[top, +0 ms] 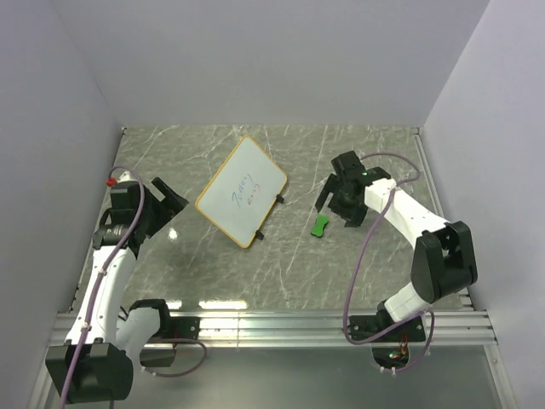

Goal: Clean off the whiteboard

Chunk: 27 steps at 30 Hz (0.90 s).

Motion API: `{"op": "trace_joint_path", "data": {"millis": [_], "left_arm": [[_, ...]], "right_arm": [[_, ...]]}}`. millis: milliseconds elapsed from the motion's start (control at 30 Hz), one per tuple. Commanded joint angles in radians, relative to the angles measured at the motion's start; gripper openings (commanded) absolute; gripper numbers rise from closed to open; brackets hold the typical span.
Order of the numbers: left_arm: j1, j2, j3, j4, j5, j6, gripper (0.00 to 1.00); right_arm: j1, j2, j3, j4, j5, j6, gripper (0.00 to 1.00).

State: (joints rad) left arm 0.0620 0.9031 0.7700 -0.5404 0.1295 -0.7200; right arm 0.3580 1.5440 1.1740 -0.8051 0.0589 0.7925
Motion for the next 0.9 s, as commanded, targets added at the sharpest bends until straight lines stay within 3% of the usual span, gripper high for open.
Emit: {"op": "trace_joint_path", "data": {"millis": [0,300,600,867], "left_arm": [[-0.004,-0.018,0.055,-0.015,0.001,0.045,1.00],[-0.056,-0.040,0.068,-0.046,-0.034,0.065,0.99],[-0.129,-0.033,0.068,-0.053,-0.057,0.067,1.00],[-0.174,-0.038,0.064,-0.055,-0.065,0.065,0.99]], "right_arm": [[0.027,0.016,-0.039,0.009,-0.013,0.033,0.97],[0.041,0.068,-0.080,0.101,-0.002,0.050,0.95],[0.047,0.142,-0.019,0.138,0.039,0.066,0.94],[0.064,0.217,0.055,0.141,0.065,0.094,0.84]]}}
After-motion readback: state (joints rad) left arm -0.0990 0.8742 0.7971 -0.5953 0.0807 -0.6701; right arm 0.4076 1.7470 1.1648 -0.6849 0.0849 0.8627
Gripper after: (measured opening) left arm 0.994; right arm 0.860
